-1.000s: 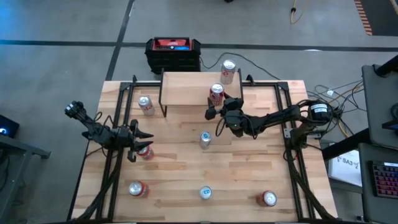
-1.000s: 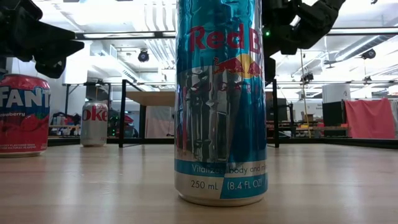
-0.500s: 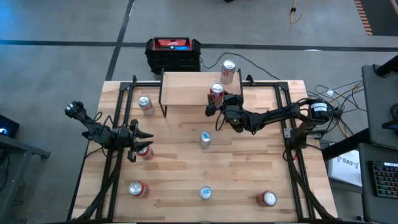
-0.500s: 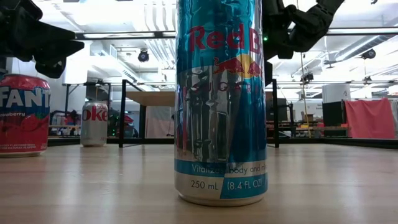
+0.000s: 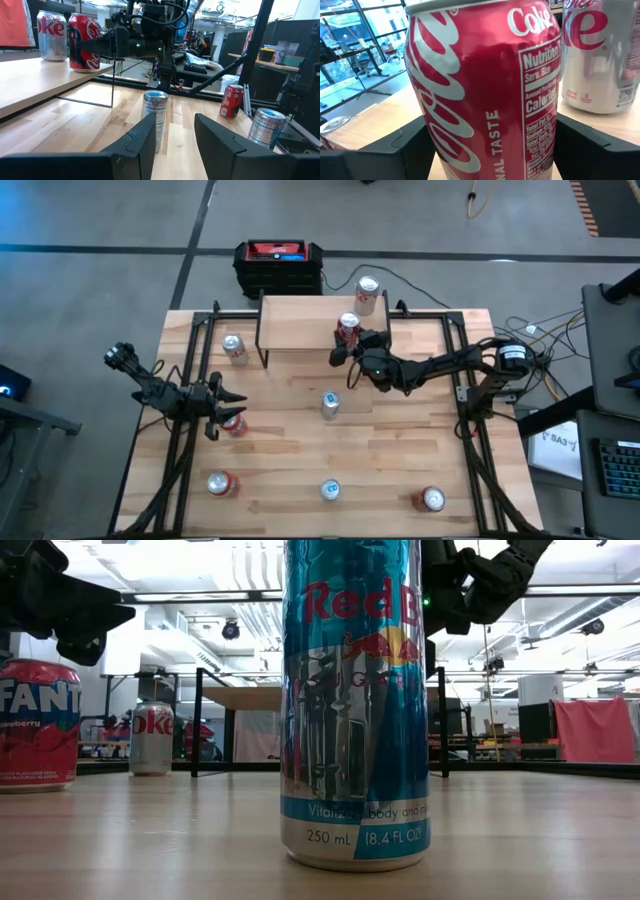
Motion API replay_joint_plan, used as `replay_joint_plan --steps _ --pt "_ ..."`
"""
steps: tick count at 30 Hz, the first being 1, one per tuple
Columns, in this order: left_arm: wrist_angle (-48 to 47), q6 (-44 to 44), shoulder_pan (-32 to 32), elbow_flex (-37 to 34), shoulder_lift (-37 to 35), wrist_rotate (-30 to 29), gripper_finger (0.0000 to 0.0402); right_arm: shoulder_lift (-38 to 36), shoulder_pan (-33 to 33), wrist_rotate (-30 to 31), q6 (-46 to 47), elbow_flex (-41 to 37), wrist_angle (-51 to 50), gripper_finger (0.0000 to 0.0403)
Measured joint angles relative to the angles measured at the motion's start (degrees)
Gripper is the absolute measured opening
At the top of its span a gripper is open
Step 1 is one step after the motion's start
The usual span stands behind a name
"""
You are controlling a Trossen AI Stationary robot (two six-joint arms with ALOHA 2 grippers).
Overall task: Place canned beverage on shelf
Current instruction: Put the top red and white soda can on the shelf
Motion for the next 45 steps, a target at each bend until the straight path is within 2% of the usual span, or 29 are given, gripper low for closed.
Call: replay_joint_plan --steps 8,13,19,24,29,39,45 --pt "0.01 0.02 0.00 -0.02 0.00 0.00 0.0118 0.09 -2.57 -5.12 -4.84 3.71 -2.57 0.0308" --pt "0.01 0.00 0.02 -0.01 0.00 -0.01 0.0118 0.11 -4.73 -8.34 -4.39 6.42 -6.58 0.0308" --pt "0.07 0.00 0.01 -0.02 0.00 0.00 0.0118 5.30 -7.30 -10.20 -4.86 11.42 -6.75 0.0308" --pt "0.09 0.01 0.01 -0.02 0.00 -0.01 0.0118 10.27 -8.48 -10.21 -5.87 16.17 -6.70 0.0308" --pt "0.07 0.00 0.02 0.01 0.00 -0.02 0.0118 12.10 -8.70 -8.33 -6.53 18.92 -6.69 0.0308" --pt "0.02 0.00 0.00 -0.02 0.00 0.00 0.0118 11.67 -10.13 -2.47 0.33 17.27 -6.47 0.0308" --pt "0.02 0.00 0.00 -0.02 0.00 0.00 0.0118 11.63 -10.73 -2.08 -0.65 17.10 -6.09 0.0309"
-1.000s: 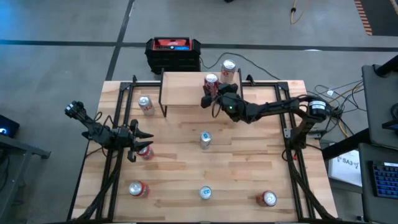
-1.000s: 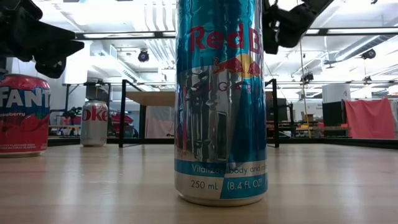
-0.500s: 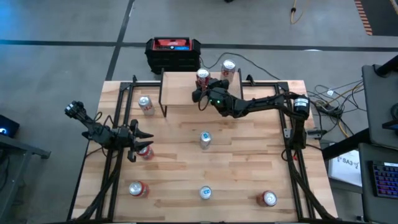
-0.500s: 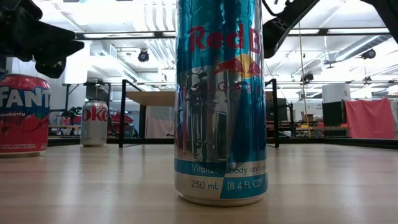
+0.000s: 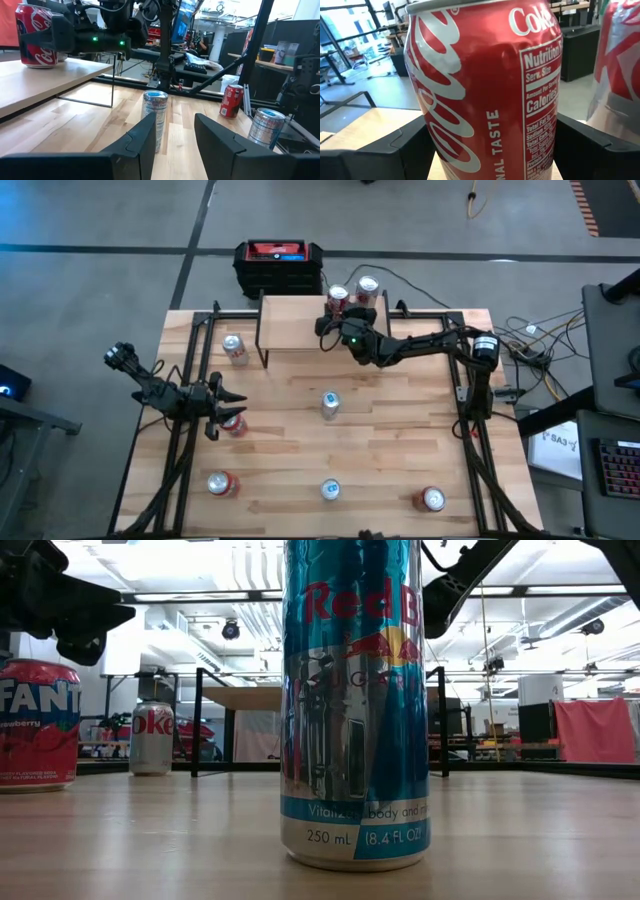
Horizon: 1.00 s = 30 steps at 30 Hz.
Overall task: Place canned beverage on shelf
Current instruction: Put the top red and white soda can on the shelf
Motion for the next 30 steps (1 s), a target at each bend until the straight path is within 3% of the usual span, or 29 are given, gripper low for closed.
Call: replay_joint_plan --steps 30 --pt "-0.02 0.00 0.01 0.00 0.00 -0.02 0.0118 0.66 -4.01 -4.90 -1.20 0.93 0.68 0.0309"
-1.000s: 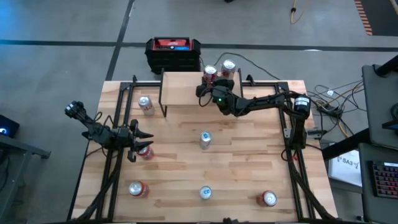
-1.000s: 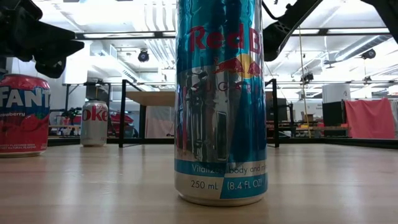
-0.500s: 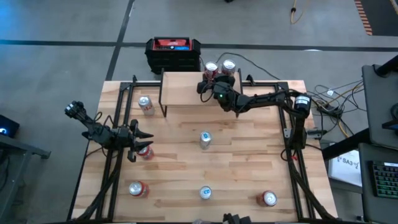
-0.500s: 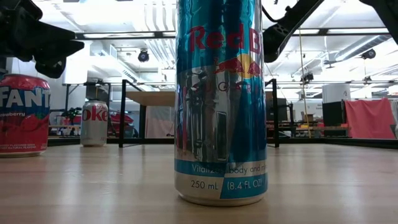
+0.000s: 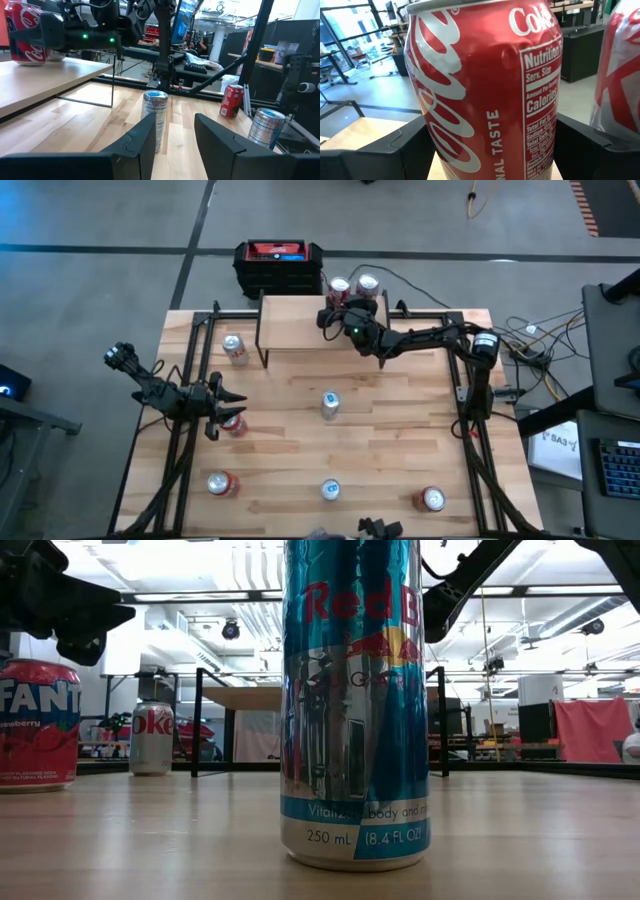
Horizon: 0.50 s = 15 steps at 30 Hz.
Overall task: Place canned beverage on shelf
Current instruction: Put the top red and white soda can on the shelf
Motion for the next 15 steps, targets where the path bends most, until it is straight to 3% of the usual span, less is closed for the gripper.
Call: replay_joint_plan --steps 15 --pt "0.01 0.01 0.00 0.01 0.00 0.02 0.0118 2.32 0.67 1.41 -1.48 2.49 -0.30 0.0317"
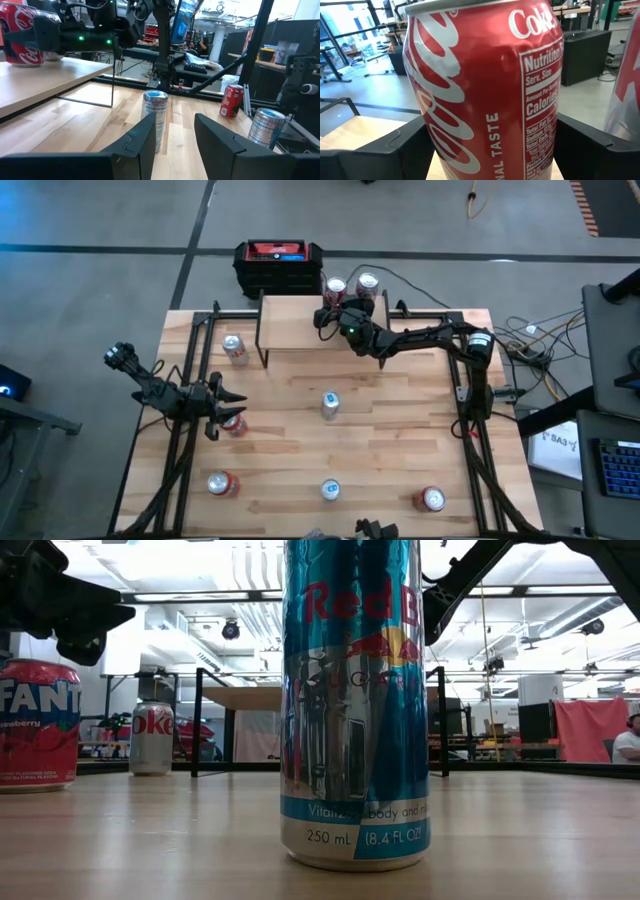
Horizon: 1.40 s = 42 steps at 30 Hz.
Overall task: Place canned beverage on shelf
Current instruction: Put the top red and white soda can on the shelf, then adjust the red and silver soda can on the shelf
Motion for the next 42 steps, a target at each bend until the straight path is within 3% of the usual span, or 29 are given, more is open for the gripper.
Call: replay_joint_plan --steps 7,15,29,42 --pt "0.01 0.00 -0.01 0.00 0.00 -0.02 0.0118 -0.06 0.83 1.10 0.04 -0.02 -0.75 0.0324" --pt "0.01 -0.01 0.01 0.01 0.00 0.00 0.0118 -0.15 1.77 6.80 -0.24 -0.10 -0.85 0.0378" --pt "-0.01 -0.01 -0.01 0.00 0.00 -0.01 0.0118 -1.55 3.95 8.15 -3.39 -0.11 -0.83 0.0382" --pt "0.01 -0.01 -0.01 0.00 0.00 0.00 0.0118 -5.08 12.42 23.79 -11.32 -0.13 -2.87 0.0383"
